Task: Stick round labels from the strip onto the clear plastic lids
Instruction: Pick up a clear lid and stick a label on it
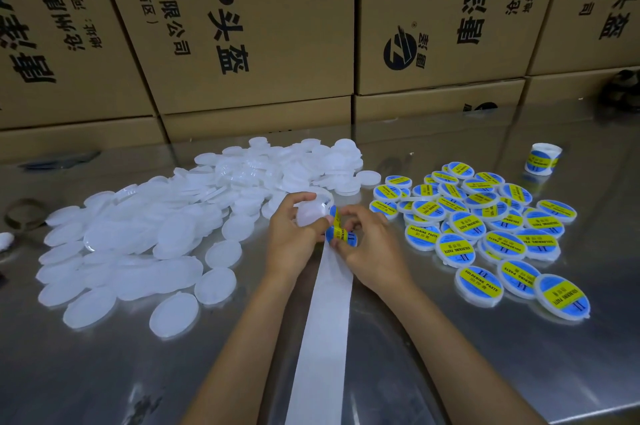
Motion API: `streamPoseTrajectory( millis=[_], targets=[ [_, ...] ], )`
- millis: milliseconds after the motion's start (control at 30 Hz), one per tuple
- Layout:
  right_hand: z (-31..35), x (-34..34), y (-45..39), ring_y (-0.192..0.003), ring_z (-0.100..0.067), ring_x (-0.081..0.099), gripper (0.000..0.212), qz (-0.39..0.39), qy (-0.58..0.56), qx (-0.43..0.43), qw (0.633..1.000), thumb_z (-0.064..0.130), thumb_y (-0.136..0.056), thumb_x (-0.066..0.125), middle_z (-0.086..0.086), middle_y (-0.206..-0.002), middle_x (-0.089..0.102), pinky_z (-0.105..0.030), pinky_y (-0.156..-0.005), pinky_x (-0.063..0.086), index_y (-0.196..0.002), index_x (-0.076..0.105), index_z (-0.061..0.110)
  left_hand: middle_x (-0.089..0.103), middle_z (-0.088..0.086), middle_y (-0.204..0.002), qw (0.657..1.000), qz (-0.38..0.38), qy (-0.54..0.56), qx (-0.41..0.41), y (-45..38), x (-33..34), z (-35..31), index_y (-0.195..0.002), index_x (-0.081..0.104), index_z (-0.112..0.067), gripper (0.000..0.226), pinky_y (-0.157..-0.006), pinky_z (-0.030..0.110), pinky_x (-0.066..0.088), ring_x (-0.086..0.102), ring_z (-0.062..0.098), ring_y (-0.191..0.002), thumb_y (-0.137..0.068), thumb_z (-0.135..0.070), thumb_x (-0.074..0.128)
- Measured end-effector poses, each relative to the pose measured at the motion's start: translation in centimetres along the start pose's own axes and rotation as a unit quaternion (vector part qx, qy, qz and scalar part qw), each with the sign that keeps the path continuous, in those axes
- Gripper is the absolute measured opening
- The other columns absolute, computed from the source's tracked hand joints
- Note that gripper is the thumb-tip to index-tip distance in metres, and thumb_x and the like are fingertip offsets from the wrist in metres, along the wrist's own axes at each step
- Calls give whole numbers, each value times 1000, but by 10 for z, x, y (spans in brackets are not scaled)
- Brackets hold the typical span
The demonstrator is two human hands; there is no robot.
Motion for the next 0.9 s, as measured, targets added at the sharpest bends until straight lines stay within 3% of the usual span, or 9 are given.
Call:
streamPoseTrajectory(
  millis=[100, 200, 300, 367, 433, 500, 600, 667, 900],
  targets=[
    [4, 0, 1, -92, -14, 48, 36, 0, 6, -21, 1000, 11, -79, 76, 8, -88, 55, -11, -73, 36, -112, 64, 16, 58, -7, -105, 1000, -9, 12, -7, 0, 0, 0, -98, 64, -35, 38, -57, 17, 55, 62, 18, -104, -80, -7, 82],
    [8, 0, 4, -88, -9, 43, 28, -9, 3, -36, 999, 9, -78, 75, 7, -89, 56, -5, -73, 32, -103, 66, 15, 57, -7, -106, 1000, -5, 3, -16, 0, -1, -1, -99, 63, -36, 41, -58, 17, 56, 62, 20, -108, -79, -5, 81],
    [12, -1, 5, -85, -16, 47, 17, -26, 7, -52, 998, 3, -77, 74, 1, -86, 60, -7, -72, 32, -89, 66, 10, 59, 8, -115, 999, 9, 38, -34, 0, 0, -2, -98, 64, -33, 43, -56, 19, 56, 68, 4, -73, -80, 4, 77],
    [13, -3, 7, -83, -20, 49, 13, -34, 18, -63, 997, 2, -75, 73, -1, -84, 60, -8, -73, 32, -83, 66, 8, 61, 10, -120, 998, 11, 44, -38, 0, 0, -3, -98, 65, -31, 43, -56, 22, 57, 66, 0, -62, -80, 7, 75],
    [15, -4, 9, -84, -20, 50, 13, -32, 21, -74, 997, 4, -75, 74, -2, -85, 61, -10, -74, 32, -84, 67, 10, 63, 9, -121, 998, 6, 42, -35, -1, 0, -3, -96, 65, -30, 42, -55, 23, 56, 65, 3, -66, -80, 8, 74],
    [18, -5, 11, -85, -20, 52, 15, -33, 14, -87, 996, 5, -75, 75, -2, -87, 61, -11, -77, 33, -86, 67, 10, 64, 11, -119, 998, 1, 45, -32, -2, -1, -3, -95, 65, -31, 41, -52, 21, 54, 67, 16, -78, -81, 7, 74],
    [20, -8, 13, -86, -19, 53, 16, -44, -8, -93, 995, 3, -74, 75, 0, -88, 62, -13, -79, 34, -87, 66, 10, 64, 11, -119, 999, -6, 44, -32, -4, -2, -1, -97, 65, -30, 40, -51, 19, 53, 64, 35, -109, -81, 5, 75],
    [20, -8, 13, -84, -19, 54, 13, -48, -25, -88, 995, 1, -76, 73, -1, -87, 63, -12, -80, 34, -83, 66, 9, 64, 10, -122, 999, -5, 41, -34, -5, -2, 0, -100, 65, -28, 39, -51, 18, 53, 59, 37, -120, -81, 5, 75],
    [12, -6, 12, -93, -13, 53, 25, -18, -50, 5, 999, 11, -81, 76, 6, -86, 63, -15, -79, 40, -105, 69, 14, 64, 4, -119, 1000, -9, 6, -22, -4, -3, 0, -103, 66, -24, 37, -55, 19, 54, 62, 28, -111, -82, 4, 74]
  ],
)
Point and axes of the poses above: each hand's wrist, its own y-axis away from the middle knuckle, its own x-axis out of the palm, z = x × y, the point moved 2 cm from there along -y, towards the middle knuckle
